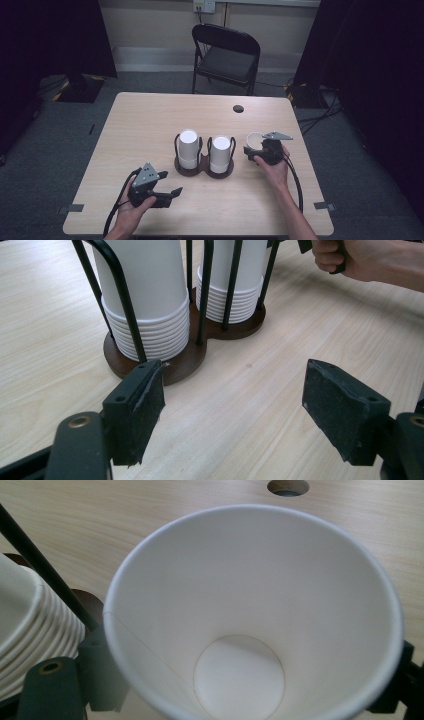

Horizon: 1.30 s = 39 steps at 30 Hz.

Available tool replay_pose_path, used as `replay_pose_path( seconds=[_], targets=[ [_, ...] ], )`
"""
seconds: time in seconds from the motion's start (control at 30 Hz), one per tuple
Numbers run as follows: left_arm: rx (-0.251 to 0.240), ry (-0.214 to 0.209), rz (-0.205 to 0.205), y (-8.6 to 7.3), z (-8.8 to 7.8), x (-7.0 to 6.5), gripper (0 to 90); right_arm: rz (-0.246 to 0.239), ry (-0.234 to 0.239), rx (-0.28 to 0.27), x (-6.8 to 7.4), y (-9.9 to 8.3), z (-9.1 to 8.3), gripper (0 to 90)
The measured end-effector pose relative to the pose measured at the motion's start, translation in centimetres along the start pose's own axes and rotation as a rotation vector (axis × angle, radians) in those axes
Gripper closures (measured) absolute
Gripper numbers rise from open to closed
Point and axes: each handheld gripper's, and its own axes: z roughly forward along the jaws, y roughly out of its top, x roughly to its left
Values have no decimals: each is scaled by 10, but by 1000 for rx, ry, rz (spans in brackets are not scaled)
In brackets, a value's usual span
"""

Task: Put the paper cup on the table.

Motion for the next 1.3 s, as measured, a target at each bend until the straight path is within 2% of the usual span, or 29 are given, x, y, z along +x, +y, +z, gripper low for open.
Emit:
replay_pose_path(
  seconds=[0.1, 0.13, 0.23, 0.27, 0.33, 0.4, 0.5, 0.63, 0.73, 0.87, 0.93, 1.03, 1.2, 1.3],
  targets=[
    [-3, -2, 9, 1, 0, 0, 248, 2, 2, 14, -2, 0, -1, 141],
    [-5, -5, -5, 0, 0, -1, 248, 1, -3, 14, -3, 0, -2, 141],
    [-6, -2, -8, 1, 0, -1, 248, 10, -10, 18, -3, 0, -7, 141],
    [0, 3, 8, 1, 0, 0, 248, 10, -6, 23, -3, 0, -8, 141],
    [1, 2, -6, 1, 1, -1, 248, 10, -10, 34, -2, 0, -9, 141],
    [0, 5, 7, 1, 0, -1, 248, 8, -21, 40, -3, -1, -10, 141],
    [-2, 3, -2, 1, 0, -1, 248, 21, -20, 56, -5, -2, -12, 140],
    [-1, 5, 7, 1, 0, 0, 248, 12, -17, 54, -5, -5, -18, 142],
    [0, 4, -5, 1, 1, -2, 248, 9, -12, 65, -6, -9, -21, 142],
    [-5, 7, -8, 1, 1, -2, 248, 18, -8, 48, -7, -9, -29, 148],
    [-2, 10, 7, 1, 0, -1, 248, 26, -7, 38, -7, -8, -34, 151],
    [-3, 11, -6, 1, 0, 0, 248, 7, -13, 32, -6, -8, -43, 158],
    [-1, 36, -10, 0, -1, 1, 248, 9, -7, 5, -4, -9, -57, 160],
    [-2, 38, -9, 0, -1, 1, 248, 17, -9, -11, -3, -11, -64, 153]
  ],
)
